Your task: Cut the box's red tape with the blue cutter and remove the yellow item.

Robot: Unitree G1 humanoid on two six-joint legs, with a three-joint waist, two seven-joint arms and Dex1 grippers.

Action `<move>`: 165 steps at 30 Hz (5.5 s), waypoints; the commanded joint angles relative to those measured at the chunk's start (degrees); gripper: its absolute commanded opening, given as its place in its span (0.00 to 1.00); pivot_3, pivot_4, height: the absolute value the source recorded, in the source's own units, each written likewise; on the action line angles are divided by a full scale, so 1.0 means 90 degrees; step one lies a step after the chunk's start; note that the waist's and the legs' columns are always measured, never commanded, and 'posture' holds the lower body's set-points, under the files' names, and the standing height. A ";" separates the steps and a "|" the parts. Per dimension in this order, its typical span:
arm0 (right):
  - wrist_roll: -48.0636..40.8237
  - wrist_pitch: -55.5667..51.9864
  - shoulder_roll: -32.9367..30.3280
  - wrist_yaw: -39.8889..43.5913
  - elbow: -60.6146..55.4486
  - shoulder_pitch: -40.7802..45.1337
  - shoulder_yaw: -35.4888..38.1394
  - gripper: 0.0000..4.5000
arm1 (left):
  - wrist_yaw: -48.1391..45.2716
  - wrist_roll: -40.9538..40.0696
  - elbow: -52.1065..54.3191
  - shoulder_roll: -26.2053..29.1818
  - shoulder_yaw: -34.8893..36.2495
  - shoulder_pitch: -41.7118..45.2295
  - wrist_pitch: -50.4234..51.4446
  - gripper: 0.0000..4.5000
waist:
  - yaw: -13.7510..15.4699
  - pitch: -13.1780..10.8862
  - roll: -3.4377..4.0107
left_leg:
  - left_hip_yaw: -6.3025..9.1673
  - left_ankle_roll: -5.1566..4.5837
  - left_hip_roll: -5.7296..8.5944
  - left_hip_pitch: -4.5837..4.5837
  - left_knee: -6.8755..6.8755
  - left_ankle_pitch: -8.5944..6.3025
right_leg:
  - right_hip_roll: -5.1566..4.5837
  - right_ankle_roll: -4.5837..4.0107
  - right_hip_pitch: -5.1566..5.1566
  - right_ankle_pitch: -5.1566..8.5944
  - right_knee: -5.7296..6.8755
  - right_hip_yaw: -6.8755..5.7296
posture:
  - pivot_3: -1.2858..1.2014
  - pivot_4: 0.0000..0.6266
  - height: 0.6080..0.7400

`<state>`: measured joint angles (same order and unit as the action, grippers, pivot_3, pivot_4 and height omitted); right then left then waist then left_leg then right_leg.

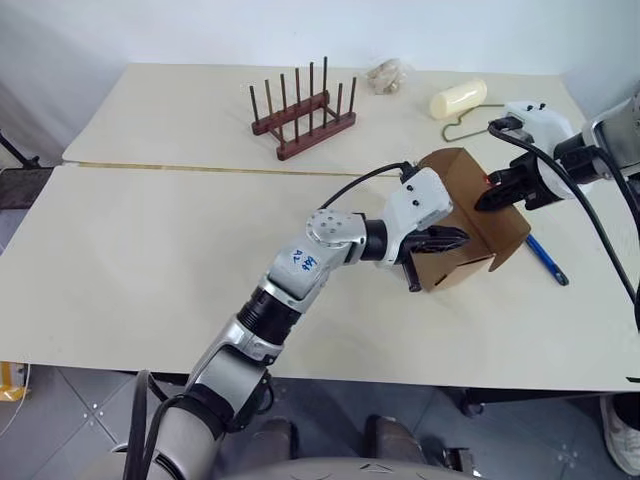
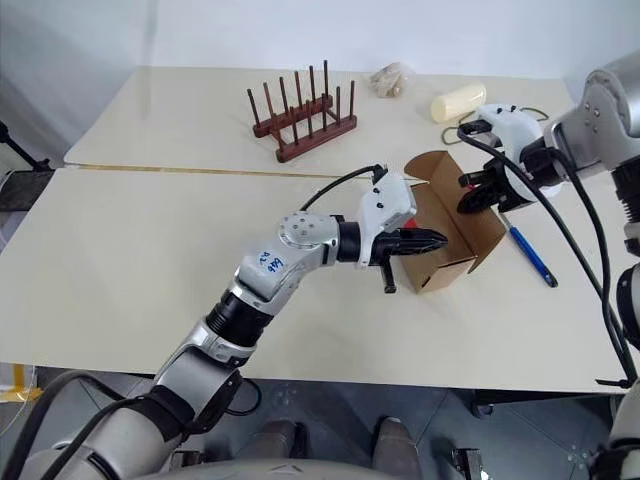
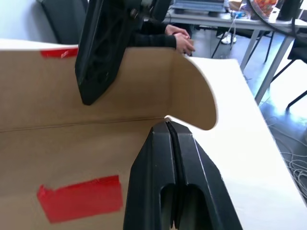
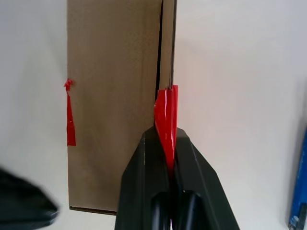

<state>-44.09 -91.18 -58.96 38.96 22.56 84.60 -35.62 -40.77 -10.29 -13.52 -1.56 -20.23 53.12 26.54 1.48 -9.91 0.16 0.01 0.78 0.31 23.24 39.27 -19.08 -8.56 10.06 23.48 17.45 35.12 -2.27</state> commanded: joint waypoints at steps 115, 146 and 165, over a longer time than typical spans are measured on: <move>0.0719 0.7416 0.0026 0.4484 -0.3670 -0.8624 0.8210 1.00 | -0.2308 -0.2645 0.2221 0.5713 0.5508 -0.5301 0.1291 0.99 | 0.0004 0.0009 -0.0037 | -0.0003 -0.0019 -0.0020 -0.0116 0.0035 -0.0024 | -0.0011 -0.0017 -0.0124 -0.0003 0.0025 -0.0021 | 0.52 0.24 1.00; -0.0234 0.7269 0.1254 0.2646 -0.5694 -1.0023 0.7951 1.00 | -0.4234 0.1699 -0.3563 0.1471 -0.1832 0.2971 -0.1219 0.87 | 0.0023 -0.0019 -0.0078 | -0.0049 -0.0029 -0.0020 -0.0113 0.0010 -0.0022 | -0.0006 -0.0012 -0.0101 -0.0024 -0.0015 -0.0040 | 0.52 0.24 1.00; -0.0331 0.7223 0.1325 0.2341 -0.5549 -1.0006 0.7478 1.00 | -0.4114 0.0946 -0.3556 0.1220 0.0171 0.2921 -0.1478 0.01 | 0.0020 -0.0020 -0.0079 | -0.0047 -0.0029 -0.0020 -0.0112 0.0011 -0.0022 | -0.0007 -0.0011 -0.0100 -0.0024 -0.0011 -0.0042 | 0.52 0.24 1.00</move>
<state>-45.87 -26.09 -47.37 60.31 -26.88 -5.06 31.19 -77.40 1.89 -48.61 9.71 -22.31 78.56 13.22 1.66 -10.09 -0.55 -0.40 0.52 0.12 22.24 39.37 -19.28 -8.62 9.96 22.58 17.23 35.02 -2.67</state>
